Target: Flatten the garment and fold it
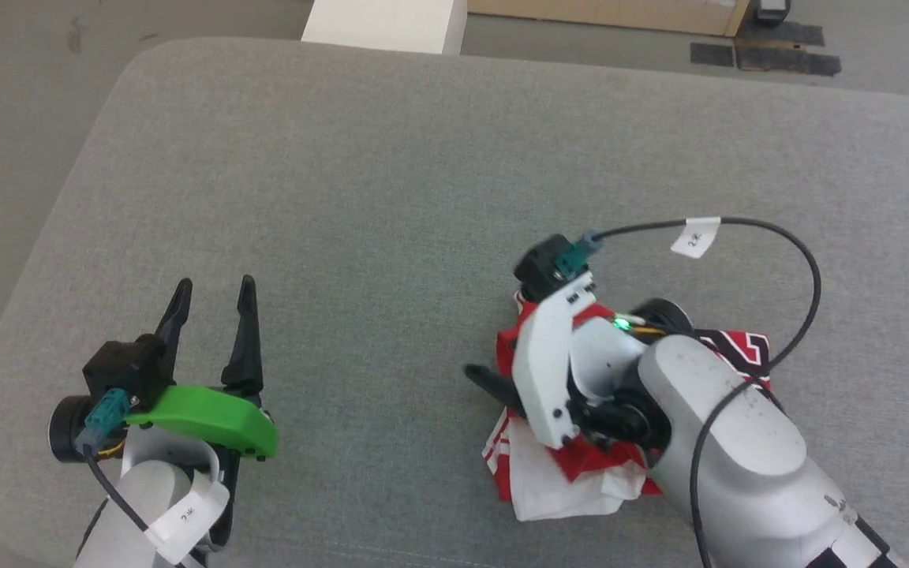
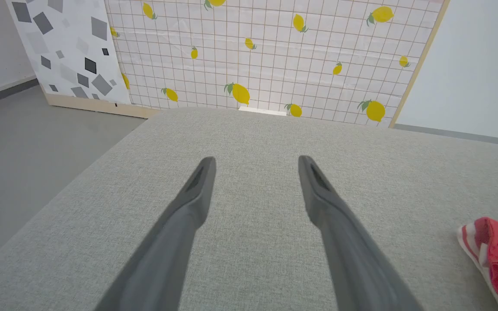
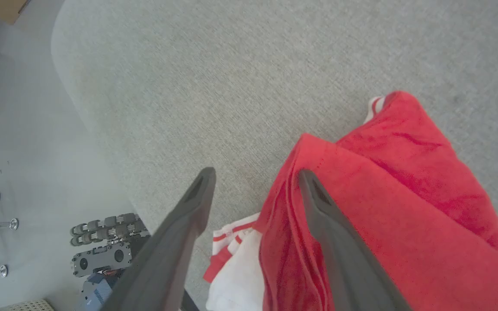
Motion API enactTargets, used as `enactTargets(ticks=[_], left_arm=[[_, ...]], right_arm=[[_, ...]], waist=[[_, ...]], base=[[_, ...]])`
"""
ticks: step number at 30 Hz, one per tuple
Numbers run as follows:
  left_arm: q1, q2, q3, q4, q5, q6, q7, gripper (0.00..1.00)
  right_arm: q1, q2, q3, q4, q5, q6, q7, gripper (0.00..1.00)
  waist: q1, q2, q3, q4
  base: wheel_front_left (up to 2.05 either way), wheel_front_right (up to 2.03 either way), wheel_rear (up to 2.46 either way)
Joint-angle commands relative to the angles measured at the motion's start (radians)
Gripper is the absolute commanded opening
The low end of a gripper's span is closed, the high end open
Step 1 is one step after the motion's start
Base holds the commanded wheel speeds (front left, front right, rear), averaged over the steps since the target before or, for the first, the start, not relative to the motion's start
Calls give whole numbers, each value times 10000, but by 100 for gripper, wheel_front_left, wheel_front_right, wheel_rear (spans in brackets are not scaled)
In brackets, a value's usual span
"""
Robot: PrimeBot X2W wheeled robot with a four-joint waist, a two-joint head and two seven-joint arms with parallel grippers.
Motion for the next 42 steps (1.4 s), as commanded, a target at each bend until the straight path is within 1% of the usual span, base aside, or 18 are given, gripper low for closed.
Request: enactTargets(ticks=[1, 3, 6, 11, 15, 16, 17, 23, 26, 29, 32, 35, 38, 42], left_arm=[[92, 13, 49, 15, -97, 11, -73, 100], [182, -22, 149, -3, -242, 27, -75, 100], [289, 44, 232, -19, -285, 78, -71, 100], [427, 110, 299, -155, -235, 199, -75, 100], [550, 180, 375, -279, -193, 294, -79, 100], [575, 187, 394, -298, -192, 316, -79, 100], [621, 197, 422, -329, -198, 349, -80, 100], [782, 216, 530, -420, -212, 442, -84, 100], [853, 209, 594, -494, -202, 500, -85, 100], [929, 204, 658, -566, -180, 559, -87, 100], [1017, 179, 681, -659, -136, 630, -88, 100], [1084, 162, 628, -674, -81, 669, -88, 100], [1123, 146, 599, -643, -63, 698, -89, 100], [1155, 163, 484, -545, 25, 718, -66, 100]], right_arm=[[-256, 16, 126, -261, 182, -15, -141, 100], [-384, -89, 272, -701, 415, -15, -318, 100], [-540, -314, 231, -1340, 653, -15, -719, 100], [-545, -696, -567, -2193, 710, -15, -1852, 100], [-367, -1004, -1713, -2770, 333, -15, -3364, 100], [-312, -1035, -1942, -2823, 253, -15, -3621, 100], [-190, -1081, -2424, -2917, 92, -15, -4148, 100], [698, -1485, -4138, -3123, -910, -15, -6314, 100], [1237, -1561, -4924, -3136, -1425, -15, -7403, 100], [1861, -1485, -5770, -3077, -1902, -15, -8250, 100], [2426, -1340, -6402, -3087, -2296, -15, -8702, 100], [3048, -1170, -6933, -3150, -2661, -15, -8813, 100], [3612, -1062, -7229, -3203, -2913, -15, -8791, 100], [4311, -907, -7362, -3176, -3094, -15, -8705, 100]], waist=[[0, 0, -268, -181], [0, 0, -448, -270], [0, 0, -715, -445], [0, 0, -1114, -726], [0, 0, -1382, -999], [0, 0, -1413, -1042], [0, 0, -1458, -1114], [0, 0, -1641, -1363], [0, 0, -1702, -1464], [0, 0, -1749, -1554], [0, 0, -1787, -1595], [0, 0, -1812, -1573], [0, 0, -1825, -1519], [0, 0, -1828, -1431]], base=[[0, 0, 0], [0, 0, 0], [0, 0, 0], [0, 0, 0], [0, 0, 0], [0, 0, 0], [0, 0, 0], [0, 0, 0], [0, 0, 0], [0, 0, 0], [0, 0, 0], [0, 0, 0], [0, 0, 0], [0, 0, 0]])
